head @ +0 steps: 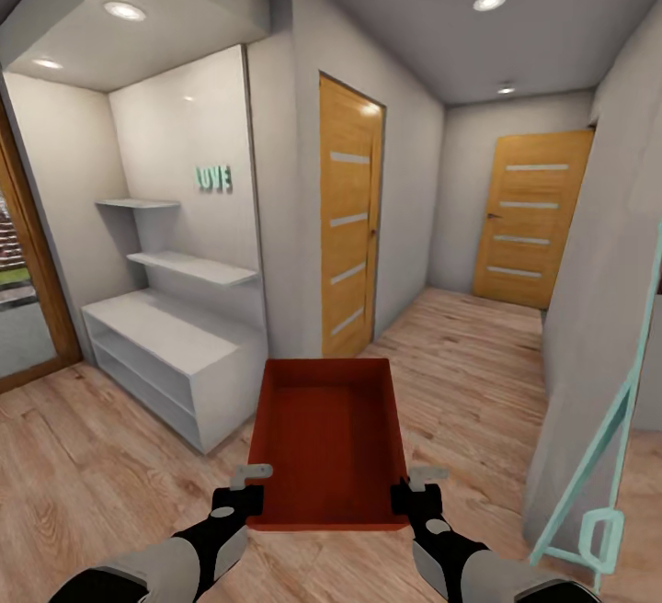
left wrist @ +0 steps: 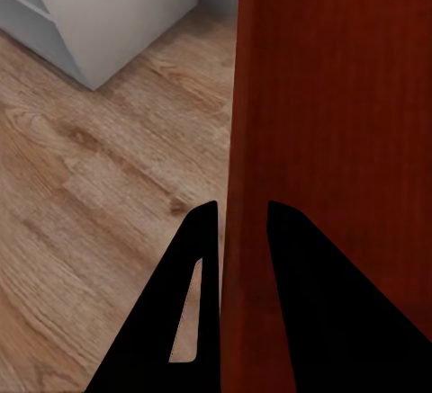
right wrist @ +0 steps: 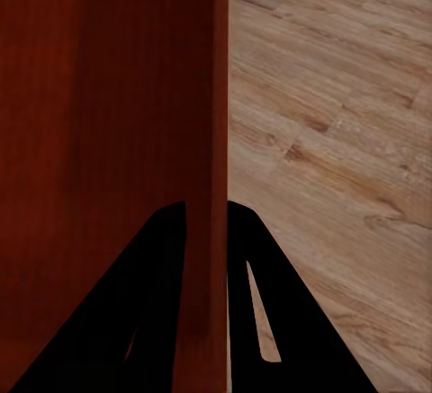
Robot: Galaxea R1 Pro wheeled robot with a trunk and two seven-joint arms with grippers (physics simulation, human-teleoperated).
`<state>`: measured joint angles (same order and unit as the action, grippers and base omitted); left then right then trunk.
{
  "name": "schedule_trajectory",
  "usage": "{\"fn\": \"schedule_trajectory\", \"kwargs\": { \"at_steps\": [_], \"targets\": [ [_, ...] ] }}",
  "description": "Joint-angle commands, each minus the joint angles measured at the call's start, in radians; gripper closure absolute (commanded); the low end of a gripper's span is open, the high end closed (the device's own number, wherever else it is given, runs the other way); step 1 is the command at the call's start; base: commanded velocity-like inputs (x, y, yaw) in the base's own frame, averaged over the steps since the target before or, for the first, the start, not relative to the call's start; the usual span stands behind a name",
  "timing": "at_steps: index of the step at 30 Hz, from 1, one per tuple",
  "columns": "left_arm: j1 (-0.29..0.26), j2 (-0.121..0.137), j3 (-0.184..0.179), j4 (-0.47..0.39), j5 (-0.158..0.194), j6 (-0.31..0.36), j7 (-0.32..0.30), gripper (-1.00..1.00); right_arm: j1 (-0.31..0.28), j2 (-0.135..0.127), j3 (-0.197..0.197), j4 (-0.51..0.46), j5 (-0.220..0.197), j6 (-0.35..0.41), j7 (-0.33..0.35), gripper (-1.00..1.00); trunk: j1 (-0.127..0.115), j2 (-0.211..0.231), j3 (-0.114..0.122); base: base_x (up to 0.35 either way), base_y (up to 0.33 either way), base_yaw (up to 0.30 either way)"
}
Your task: Move the two storage containers from the living room to the garage. In the garage, place one container on the floor and stack the other container on top of it (either order is fine).
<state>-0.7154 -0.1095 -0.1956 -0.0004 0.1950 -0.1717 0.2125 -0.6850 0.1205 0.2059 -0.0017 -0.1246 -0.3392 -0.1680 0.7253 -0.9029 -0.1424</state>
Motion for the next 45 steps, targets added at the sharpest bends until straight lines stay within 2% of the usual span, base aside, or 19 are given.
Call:
{"fn": "schedule_trajectory", "kwargs": {
  "at_steps": [1,10,45],
  "targets": [
    [-0.001,0.007,0.002,-0.003,-0.006,-0.054,0.007,1.00,-0.001,-0.004,-0.035,0.003,-0.015,-0.003,-0.001,1.00,0.001,-0.001,-0.002,0.322,0.113,0.000],
    [-0.001,0.007,0.002,-0.003,-0.006,-0.054,0.007,1.00,-0.001,-0.005,-0.035,0.003,-0.015,-0.003,0.004,1.00,0.001,-0.001,-0.002,0.322,0.113,-0.091],
    [-0.001,0.007,0.002,-0.003,-0.006,-0.057,0.007,1.00,-0.001,-0.005,-0.034,0.003,-0.015,-0.003,0.007,1.00,0.001,-0.001,-0.002,0.322,0.113,-0.278]
  ]
}}
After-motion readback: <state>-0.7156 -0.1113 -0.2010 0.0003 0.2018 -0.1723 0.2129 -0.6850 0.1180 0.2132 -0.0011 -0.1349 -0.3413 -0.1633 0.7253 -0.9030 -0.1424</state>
